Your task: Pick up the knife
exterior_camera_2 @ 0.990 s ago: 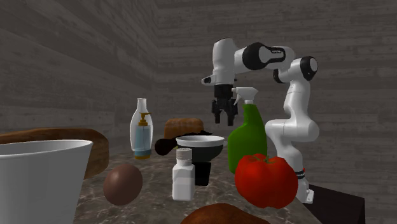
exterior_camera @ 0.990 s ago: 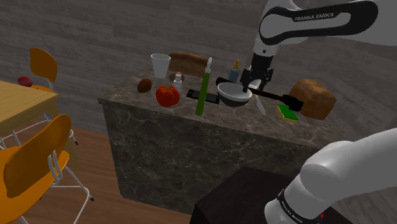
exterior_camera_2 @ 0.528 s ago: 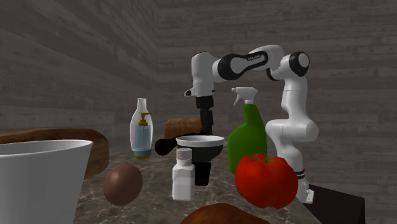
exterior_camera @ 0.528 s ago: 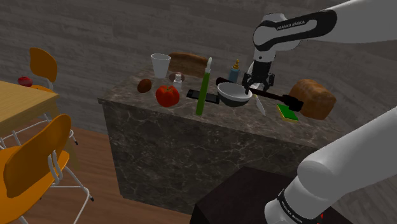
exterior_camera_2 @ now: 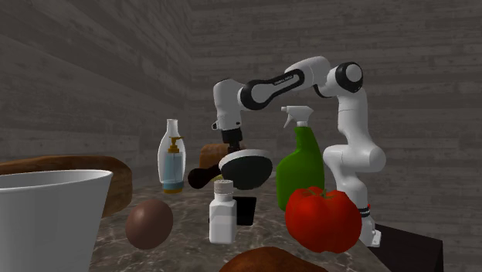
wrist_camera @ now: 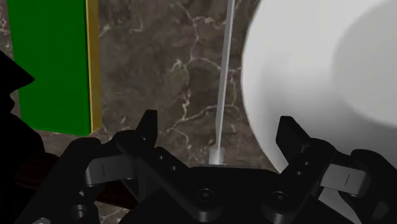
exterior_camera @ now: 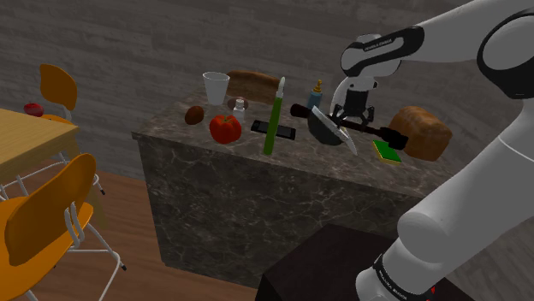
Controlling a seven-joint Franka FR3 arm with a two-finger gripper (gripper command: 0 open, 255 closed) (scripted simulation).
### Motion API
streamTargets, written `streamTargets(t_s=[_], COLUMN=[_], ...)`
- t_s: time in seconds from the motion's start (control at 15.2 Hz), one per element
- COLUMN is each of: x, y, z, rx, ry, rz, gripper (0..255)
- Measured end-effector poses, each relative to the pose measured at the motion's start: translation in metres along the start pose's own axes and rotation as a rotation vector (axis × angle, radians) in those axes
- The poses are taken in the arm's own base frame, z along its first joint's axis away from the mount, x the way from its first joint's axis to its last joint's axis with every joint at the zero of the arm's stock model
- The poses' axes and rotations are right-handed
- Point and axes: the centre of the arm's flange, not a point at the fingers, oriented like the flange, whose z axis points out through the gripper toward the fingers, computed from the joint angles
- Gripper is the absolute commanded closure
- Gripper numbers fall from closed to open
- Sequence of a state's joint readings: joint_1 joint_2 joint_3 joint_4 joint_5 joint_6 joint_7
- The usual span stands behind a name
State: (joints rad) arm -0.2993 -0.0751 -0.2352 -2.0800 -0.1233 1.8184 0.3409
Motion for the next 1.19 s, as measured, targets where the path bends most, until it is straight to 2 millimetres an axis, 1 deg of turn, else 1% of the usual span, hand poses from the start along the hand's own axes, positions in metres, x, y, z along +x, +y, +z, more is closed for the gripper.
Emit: streamTargets(t_s=[0.4, 0.46, 0.59, 0.86, 1.19], x=[0.005, 0.006, 0.005, 0.005, 0.004], y=[-0.003, -0.003, -0.008, -0.011, -0.009], z=[0.030, 0.031, 0.026, 0.024, 0.022], rx=[0.000, 0.000, 0.014, 0.019, 0.018], ry=[0.001, 0.001, 0.011, 0.017, 0.017], rz=[0.007, 0.007, 0.004, 0.002, 0.002], gripper=[0, 255, 255, 255, 255])
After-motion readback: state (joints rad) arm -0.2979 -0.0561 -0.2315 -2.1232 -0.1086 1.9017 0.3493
